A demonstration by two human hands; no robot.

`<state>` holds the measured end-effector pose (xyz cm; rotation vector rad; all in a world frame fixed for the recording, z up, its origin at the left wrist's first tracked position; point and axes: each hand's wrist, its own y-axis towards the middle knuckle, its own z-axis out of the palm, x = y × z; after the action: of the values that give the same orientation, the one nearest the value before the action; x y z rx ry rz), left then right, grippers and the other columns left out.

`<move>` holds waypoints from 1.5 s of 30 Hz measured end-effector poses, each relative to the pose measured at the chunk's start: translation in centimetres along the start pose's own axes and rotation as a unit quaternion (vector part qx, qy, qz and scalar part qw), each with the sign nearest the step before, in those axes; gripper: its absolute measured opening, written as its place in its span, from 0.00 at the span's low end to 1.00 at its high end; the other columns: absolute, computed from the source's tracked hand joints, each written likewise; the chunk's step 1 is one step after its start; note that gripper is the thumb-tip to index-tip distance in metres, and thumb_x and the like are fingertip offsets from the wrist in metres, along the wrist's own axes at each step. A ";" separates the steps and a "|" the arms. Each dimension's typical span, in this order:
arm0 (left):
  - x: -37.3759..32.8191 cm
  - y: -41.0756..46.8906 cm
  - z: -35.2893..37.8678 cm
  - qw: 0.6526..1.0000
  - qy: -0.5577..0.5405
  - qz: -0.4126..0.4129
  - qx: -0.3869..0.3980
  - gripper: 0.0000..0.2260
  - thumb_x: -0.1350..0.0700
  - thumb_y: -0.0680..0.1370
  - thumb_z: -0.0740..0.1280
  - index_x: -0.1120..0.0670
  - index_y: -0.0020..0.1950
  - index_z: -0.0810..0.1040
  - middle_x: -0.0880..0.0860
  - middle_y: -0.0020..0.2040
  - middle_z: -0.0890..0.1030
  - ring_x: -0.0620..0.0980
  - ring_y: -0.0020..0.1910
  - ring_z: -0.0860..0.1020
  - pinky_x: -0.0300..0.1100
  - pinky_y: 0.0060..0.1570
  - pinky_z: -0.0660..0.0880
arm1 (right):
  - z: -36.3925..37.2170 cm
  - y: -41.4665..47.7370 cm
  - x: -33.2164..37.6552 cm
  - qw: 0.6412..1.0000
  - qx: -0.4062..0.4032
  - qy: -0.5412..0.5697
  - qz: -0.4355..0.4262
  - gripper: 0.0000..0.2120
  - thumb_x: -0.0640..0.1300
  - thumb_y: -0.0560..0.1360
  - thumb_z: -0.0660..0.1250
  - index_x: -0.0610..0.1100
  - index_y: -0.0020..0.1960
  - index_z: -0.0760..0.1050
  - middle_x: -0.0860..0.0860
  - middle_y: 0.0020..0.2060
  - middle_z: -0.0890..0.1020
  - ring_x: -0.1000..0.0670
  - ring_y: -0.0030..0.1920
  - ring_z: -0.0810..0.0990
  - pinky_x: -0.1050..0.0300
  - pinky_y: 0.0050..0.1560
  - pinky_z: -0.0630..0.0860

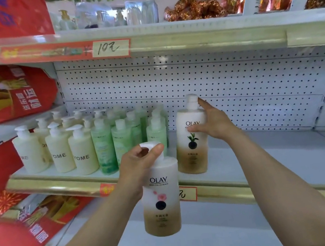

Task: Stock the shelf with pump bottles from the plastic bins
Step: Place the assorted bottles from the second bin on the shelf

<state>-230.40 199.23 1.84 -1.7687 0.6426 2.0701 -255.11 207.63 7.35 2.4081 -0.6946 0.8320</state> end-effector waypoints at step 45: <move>-1.9 4.0 2.7 0.973 0.178 0.145 -0.015 0.13 0.41 0.73 0.72 0.40 0.57 0.80 0.52 0.69 0.67 0.53 0.72 0.64 0.53 0.73 0.63 | -2.4 -5.1 3.4 0.987 0.006 0.158 -0.006 0.30 0.49 0.59 0.84 0.53 0.57 0.76 0.55 0.51 0.83 0.58 0.47 0.83 0.62 0.44 0.79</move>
<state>-234.45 197.41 4.47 -2.2014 1.0306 1.9550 -250.76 211.87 9.82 2.2149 -0.5501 1.1817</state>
